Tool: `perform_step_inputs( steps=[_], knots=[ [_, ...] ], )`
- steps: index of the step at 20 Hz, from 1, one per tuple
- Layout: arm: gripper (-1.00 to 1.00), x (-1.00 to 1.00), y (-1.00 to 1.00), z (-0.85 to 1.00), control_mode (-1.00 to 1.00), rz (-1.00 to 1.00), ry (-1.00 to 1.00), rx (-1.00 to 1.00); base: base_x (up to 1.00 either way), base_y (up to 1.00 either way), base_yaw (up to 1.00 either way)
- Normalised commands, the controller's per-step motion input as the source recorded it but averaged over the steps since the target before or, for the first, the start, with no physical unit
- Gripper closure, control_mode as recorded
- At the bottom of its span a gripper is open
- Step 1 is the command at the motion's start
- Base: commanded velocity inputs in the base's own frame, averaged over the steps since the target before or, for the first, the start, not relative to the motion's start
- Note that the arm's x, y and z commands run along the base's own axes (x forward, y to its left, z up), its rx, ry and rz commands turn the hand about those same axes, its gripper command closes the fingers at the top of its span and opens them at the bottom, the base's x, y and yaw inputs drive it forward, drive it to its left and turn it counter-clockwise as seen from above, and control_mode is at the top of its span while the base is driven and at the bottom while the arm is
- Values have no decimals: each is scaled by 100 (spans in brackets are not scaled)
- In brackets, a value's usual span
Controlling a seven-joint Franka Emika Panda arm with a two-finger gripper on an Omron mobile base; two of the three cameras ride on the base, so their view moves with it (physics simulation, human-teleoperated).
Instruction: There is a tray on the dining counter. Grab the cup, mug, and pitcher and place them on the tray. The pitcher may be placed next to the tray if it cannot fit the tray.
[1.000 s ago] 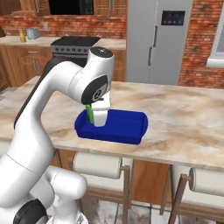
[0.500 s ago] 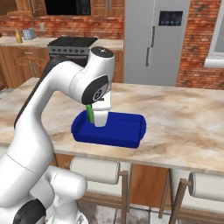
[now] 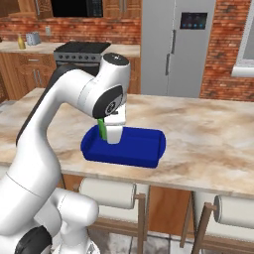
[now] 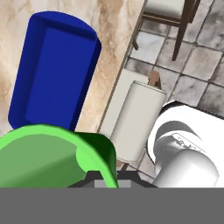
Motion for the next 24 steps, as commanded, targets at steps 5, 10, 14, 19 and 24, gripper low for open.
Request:
perform_step_inputs(
  steps=[5, 10, 14, 19, 24],
  knots=[
    [100, 0, 0, 0, -100, 1, 2, 0, 0, 0, 0],
    [100, 9, 6, 0, -100, 3, 7, 0, 0, 0, 0],
    [100, 36, 15, 0, -100, 3, 3, 0, 0, 0, 0],
    [100, 32, 21, -13, -100, 9, 0, 0, 0, 0, 0],
    [100, 36, 35, -14, -100, 5, 0, 0, 0, 0, 0]
  ],
)
